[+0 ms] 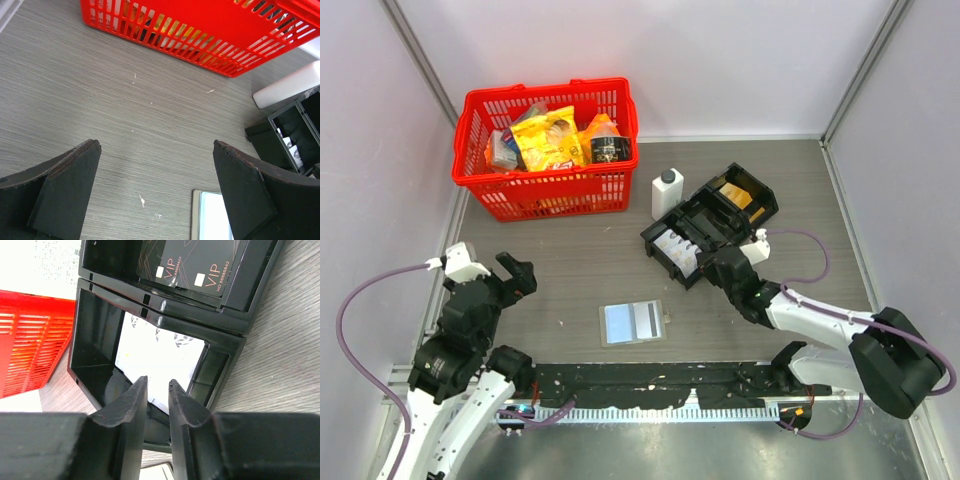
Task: Take the credit cards out of the card holder
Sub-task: Place the credit card in the storage box, then remove the credit card from the card holder.
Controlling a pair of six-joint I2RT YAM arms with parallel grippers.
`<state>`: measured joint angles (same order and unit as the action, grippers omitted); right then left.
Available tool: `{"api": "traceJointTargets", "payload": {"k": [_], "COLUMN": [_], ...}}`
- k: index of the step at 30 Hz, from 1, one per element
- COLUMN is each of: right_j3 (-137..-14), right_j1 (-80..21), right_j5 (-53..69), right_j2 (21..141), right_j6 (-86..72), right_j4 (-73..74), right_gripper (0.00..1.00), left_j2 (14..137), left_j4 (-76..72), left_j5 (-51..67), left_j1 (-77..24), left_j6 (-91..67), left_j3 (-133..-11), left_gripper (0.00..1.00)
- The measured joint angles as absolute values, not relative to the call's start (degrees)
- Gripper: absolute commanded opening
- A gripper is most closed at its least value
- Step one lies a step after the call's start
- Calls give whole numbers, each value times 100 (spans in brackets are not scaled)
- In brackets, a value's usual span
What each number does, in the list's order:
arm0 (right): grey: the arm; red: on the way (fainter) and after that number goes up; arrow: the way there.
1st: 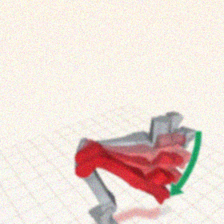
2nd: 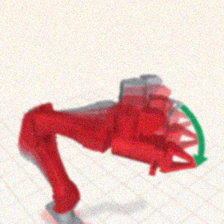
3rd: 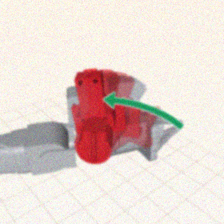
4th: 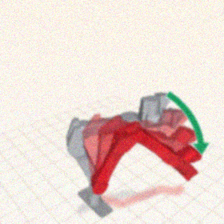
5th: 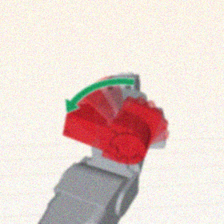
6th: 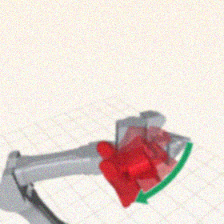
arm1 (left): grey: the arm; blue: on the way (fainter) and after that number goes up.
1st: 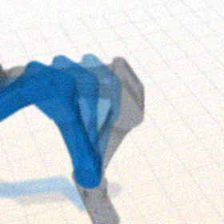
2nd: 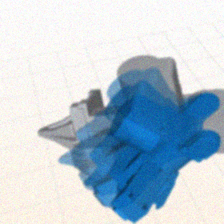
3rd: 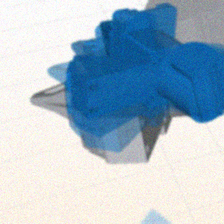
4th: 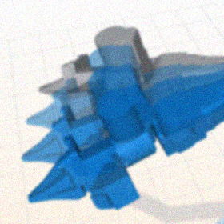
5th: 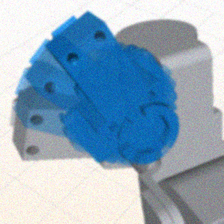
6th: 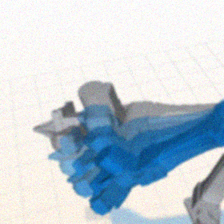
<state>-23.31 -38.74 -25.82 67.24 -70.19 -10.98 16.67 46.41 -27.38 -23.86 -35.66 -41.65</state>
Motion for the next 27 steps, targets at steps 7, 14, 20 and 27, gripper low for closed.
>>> {"api": "traceJointTargets", "payload": {"k": [7, 14, 20, 27], "right_j3": [-2309, -2580, -3188, -3876], "right_j1": [-3874, -3876, -4281, -5531], "right_j5": [-2574, -2244, -1946, -1874], "right_j2": [6114, 5603, 5544, 6136], "right_j6": [-6746, -6018, -5352, -4906], "right_j4": [-582, 248, 1007, 1514], "right_gripper": [47, 47, 47, 48], "left_j2": [1772, 1984, 2641, 3288], "left_j4": [4633, 4512, 4263, 3977], "left_j5": [-2740, -2482, -1704, -692], "left_j1": [-2386, -2386, -2386, -2399], "left_j6": [-3575, -3660, -3898, -4451], "left_j3": [-4163, -3946, -3809, -3476], "left_gripper": [100, 100, 100, 100]}}
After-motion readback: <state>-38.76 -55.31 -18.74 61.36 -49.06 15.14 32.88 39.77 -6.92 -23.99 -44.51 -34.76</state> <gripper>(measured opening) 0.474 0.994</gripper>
